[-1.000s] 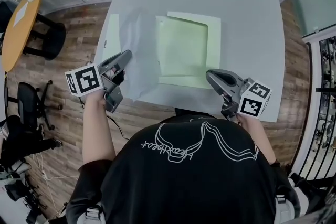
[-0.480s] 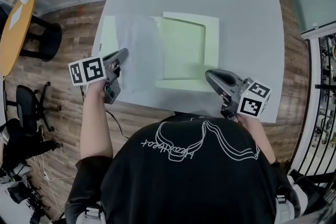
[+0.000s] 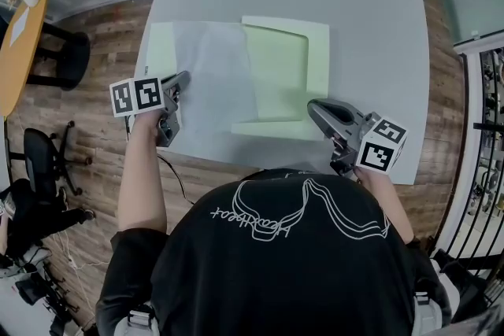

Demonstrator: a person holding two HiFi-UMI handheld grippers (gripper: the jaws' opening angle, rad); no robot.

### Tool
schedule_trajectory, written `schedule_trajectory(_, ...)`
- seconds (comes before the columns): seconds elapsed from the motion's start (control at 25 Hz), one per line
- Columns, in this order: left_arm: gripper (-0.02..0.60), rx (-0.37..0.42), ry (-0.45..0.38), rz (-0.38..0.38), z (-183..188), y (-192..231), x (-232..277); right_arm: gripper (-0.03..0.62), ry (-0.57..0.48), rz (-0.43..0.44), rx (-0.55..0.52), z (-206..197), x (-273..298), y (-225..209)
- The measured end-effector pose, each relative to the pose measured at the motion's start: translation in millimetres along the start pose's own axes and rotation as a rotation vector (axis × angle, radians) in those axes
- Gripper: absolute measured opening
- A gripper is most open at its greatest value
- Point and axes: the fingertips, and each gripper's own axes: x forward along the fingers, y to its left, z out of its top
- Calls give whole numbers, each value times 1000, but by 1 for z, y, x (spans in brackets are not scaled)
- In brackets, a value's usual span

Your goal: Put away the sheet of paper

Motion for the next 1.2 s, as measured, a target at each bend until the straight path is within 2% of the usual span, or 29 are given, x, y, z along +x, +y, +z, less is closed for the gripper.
schedule_trajectory(0.56, 12, 27, 58, 52, -24, 2, 21, 8, -7, -6, 22, -3, -1, -5)
schedule_trajectory(1.2, 12, 22, 86, 24, -24, -16, 50, 8, -37, -23, 63, -5, -5, -14)
